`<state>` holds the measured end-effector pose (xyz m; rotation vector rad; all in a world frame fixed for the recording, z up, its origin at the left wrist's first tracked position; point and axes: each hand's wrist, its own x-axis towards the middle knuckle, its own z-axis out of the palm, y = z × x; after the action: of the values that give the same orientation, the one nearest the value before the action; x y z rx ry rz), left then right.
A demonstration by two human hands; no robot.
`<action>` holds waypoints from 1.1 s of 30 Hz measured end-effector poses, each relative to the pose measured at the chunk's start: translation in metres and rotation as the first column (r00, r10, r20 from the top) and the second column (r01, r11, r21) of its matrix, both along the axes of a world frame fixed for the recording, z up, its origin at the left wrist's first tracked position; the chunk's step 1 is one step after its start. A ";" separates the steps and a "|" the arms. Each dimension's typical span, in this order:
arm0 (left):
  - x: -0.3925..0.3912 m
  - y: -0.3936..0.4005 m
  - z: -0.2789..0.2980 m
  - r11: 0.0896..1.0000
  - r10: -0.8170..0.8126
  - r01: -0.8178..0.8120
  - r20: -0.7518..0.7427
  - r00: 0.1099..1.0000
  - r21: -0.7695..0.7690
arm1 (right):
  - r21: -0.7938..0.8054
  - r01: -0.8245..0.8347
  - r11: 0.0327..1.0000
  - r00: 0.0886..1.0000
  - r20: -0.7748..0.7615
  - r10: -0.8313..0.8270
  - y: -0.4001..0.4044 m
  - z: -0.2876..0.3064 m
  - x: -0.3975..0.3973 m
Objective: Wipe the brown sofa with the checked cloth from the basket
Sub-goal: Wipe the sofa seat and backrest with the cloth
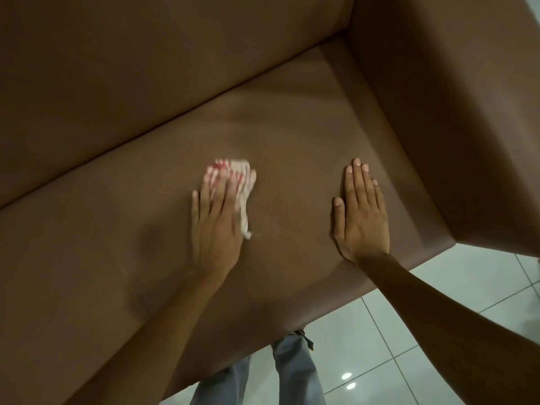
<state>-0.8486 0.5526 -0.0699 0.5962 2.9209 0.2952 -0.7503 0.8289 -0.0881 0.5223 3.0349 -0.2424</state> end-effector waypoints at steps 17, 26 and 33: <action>-0.073 0.056 0.000 0.998 0.044 -0.042 -0.048 0.998 0.057 | -0.001 0.008 1.000 1.000 0.000 -0.008 0.001 -0.004 0.003; 0.134 0.046 -0.003 0.911 -0.407 0.408 -0.024 0.913 0.062 | -0.044 0.001 0.999 0.999 -0.038 -0.002 0.005 -0.005 0.004; 0.037 -0.038 -0.003 0.984 -0.147 0.142 -0.047 0.988 -0.105 | -0.015 0.012 1.000 1.000 -0.023 -0.013 0.005 -0.007 0.003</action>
<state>-0.8115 0.5151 -0.0726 0.8070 2.9029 0.1139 -0.7471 0.8344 -0.0954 0.5413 3.0510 -0.2729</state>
